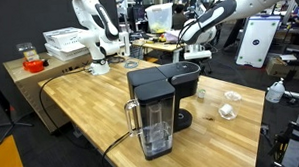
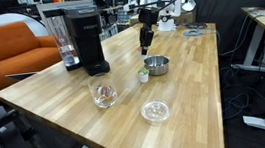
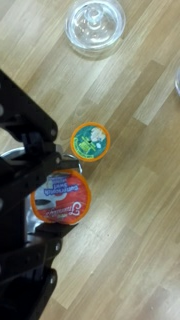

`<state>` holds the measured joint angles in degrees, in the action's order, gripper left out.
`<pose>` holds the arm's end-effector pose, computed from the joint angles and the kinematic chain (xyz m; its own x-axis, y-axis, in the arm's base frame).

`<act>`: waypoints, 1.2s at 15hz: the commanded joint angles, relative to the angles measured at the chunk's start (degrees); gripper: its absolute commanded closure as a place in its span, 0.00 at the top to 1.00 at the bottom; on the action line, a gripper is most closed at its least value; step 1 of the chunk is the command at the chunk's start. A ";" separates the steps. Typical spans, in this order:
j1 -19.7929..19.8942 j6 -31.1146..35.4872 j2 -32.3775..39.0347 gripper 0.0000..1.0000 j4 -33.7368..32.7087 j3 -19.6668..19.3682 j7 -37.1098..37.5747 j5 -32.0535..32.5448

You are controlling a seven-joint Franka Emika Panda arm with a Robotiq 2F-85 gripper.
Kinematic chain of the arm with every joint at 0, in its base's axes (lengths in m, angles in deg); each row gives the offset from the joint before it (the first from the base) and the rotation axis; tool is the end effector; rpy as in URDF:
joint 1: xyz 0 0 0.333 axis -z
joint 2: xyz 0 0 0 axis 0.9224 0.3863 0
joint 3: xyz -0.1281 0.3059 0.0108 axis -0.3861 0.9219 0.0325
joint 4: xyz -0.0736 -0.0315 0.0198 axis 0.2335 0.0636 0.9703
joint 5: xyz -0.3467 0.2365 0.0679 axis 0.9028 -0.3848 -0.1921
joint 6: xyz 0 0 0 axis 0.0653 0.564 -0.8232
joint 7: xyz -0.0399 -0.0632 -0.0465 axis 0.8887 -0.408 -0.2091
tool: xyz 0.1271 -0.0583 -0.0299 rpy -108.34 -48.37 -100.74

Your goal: Take the cup out of the pot and put it on the table

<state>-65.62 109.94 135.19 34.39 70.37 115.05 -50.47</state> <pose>0.7317 -0.0687 0.1604 0.7041 -0.6700 -0.2352 -0.6709 -0.7362 0.0888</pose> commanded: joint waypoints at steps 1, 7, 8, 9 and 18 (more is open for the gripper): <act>-0.93 2.52 -5.45 0.24 8.16 -0.42 0.03 -0.46; -2.62 3.99 -11.12 0.24 19.85 0.14 0.69 -1.23; -2.91 4.34 -11.95 0.24 21.38 0.20 0.83 -1.32; -3.17 4.58 -12.67 0.24 22.86 0.24 0.92 -1.36; -3.69 5.73 -15.47 0.24 29.30 1.33 -0.17 -3.13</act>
<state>-70.00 113.62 121.26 61.29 71.13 115.63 -51.40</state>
